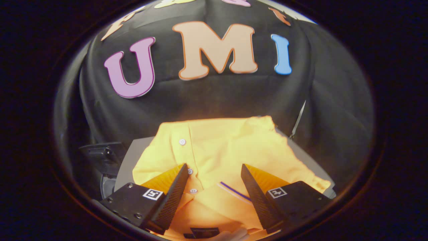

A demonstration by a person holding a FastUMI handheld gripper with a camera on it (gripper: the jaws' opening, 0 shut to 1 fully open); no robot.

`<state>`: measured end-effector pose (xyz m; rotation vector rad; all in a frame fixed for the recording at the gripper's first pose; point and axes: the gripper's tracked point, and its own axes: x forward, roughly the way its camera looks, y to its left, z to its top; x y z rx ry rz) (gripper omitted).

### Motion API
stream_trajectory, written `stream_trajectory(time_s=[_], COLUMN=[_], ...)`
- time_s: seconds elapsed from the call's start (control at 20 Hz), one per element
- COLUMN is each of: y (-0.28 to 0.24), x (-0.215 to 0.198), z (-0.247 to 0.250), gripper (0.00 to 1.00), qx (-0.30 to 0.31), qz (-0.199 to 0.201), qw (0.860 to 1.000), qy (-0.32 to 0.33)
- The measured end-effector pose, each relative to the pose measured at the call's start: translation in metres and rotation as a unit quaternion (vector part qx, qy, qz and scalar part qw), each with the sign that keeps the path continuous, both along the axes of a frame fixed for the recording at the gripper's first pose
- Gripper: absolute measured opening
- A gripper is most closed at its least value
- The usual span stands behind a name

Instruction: Put the clothes into the washing machine and then close the washing machine lid.

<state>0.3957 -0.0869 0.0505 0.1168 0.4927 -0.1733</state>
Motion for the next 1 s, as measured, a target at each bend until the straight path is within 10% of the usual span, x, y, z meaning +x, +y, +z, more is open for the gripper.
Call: stream_trajectory(time_s=[0.15,0.45,1.0], y=[0.0,0.01,0.057], x=[0.002,-0.003,-0.053], z=[0.0,-0.003,0.055], gripper=[0.88,0.04,0.0], qx=[0.02,0.005,-0.094], qz=[-0.002,-0.005,-0.093], qw=[1.0,1.0,0.986], qy=[-0.012,-0.028,-0.103])
